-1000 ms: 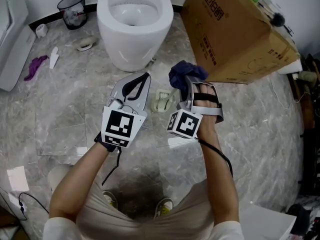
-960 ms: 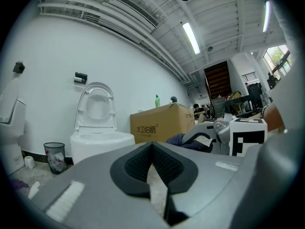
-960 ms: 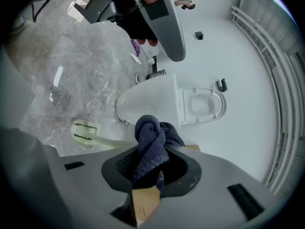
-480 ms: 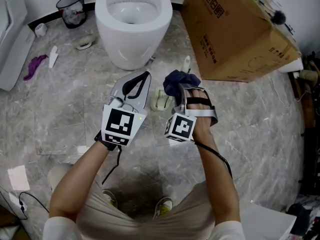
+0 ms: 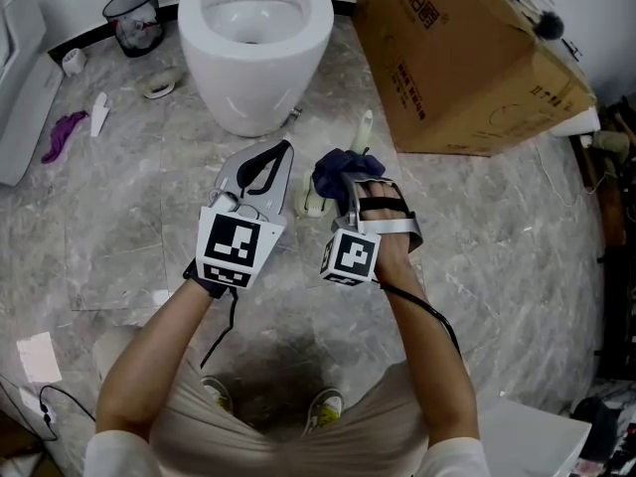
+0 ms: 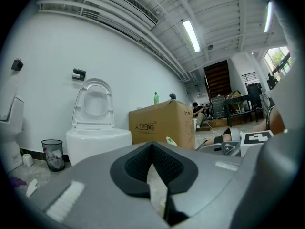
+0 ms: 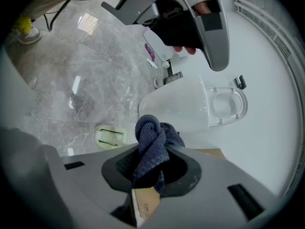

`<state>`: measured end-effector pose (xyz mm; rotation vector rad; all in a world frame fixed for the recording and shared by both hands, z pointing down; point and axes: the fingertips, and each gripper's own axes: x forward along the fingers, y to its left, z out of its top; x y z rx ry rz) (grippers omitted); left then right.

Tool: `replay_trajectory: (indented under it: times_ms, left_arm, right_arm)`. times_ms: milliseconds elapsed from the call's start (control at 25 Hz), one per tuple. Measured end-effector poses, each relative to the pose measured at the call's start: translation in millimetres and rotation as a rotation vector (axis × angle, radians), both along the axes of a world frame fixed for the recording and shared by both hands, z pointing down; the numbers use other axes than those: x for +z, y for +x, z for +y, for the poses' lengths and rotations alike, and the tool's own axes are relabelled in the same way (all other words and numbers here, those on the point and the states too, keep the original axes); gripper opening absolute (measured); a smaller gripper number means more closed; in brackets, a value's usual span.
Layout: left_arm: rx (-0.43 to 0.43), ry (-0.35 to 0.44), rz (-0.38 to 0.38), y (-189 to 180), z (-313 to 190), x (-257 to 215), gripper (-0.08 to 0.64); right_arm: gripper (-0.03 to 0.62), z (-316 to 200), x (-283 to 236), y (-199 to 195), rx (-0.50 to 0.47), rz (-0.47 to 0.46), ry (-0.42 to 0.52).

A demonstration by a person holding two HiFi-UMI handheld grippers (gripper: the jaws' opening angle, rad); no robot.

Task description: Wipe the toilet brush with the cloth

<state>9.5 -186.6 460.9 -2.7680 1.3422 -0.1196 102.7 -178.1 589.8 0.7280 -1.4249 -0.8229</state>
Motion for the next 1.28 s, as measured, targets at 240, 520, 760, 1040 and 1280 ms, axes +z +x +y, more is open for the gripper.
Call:
replay_trajectory:
  times_ms: [240,520,760,1040,1280]
  left_arm:
    - [0.000,0.004,0.004,3,-1,-3,0.002]
    - [-0.025,-0.002,0.013,-4,-8,-2,0.002]
    - [-0.059,-0.027,0.047,-13,-22,0,0.002]
    - [-0.049,-0.034,0.043,-11,-23,4,0.002]
    - [-0.042,-0.026,0.037,-8,-21,2,0.002]
  right_arm:
    - [0.093,6,22,-5,-0.018,-0.048,-0.072]
    - [0.095,25,11,-19,-0.046,-0.253,-0.152]
    - [0.095,12,-81,3,0.020,-0.425,0.118]
    - [0.095,-8,-125,46,0.154,-0.462,0.292]
    - [0.095,-10,-112,41,0.156,-0.446,0.272]
